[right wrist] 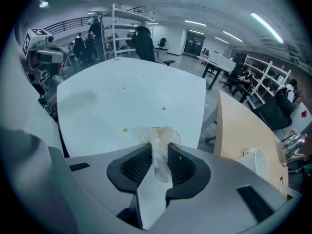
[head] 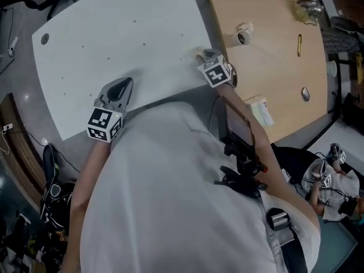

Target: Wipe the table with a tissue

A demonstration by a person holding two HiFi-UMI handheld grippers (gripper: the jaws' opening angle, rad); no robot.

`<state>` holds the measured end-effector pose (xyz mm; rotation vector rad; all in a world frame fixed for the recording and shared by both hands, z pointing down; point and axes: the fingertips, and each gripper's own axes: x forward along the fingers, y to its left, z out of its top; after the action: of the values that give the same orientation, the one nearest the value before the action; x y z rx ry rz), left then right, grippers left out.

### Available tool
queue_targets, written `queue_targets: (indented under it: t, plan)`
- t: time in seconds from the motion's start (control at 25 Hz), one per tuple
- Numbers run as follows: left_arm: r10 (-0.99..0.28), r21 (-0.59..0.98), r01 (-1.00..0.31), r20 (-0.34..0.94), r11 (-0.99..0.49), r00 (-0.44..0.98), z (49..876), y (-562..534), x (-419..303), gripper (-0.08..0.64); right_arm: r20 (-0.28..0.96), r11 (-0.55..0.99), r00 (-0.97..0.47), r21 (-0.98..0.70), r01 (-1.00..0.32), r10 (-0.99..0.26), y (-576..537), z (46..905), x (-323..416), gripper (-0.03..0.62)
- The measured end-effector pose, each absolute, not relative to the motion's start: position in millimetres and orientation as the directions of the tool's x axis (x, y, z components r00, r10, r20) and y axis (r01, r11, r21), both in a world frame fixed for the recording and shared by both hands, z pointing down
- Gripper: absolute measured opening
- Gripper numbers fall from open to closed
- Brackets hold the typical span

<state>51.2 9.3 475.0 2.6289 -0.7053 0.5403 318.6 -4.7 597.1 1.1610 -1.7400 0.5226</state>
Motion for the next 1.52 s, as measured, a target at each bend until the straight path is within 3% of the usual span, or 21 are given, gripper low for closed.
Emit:
queue_targets:
  t: [0.52, 1.12, 1.52]
  plan:
    - [-0.430, 0.248, -0.581, 0.467, -0.775, 0.773, 478.7, 17.1, 36.8, 0.011, 0.873, 0.423, 0.062, 0.295, -0.857, -0.484, -9.8, 616.3, 329.1, 0.103]
    - [-0.451, 0.262, -0.598, 0.452, -0.758, 0.769, 479.6, 23.7, 27.5, 0.011, 0.889, 0.690, 0.128, 0.426, -0.585, -0.440, -11.9, 622.5, 282.9, 0.087]
    - [-0.472, 0.264, -0.618, 0.450, -0.741, 0.758, 477.1, 28.9, 17.5, 0.011, 0.906, 0.810, 0.103, 0.415, -0.414, -0.411, 0.7, 625.9, 244.8, 0.087]
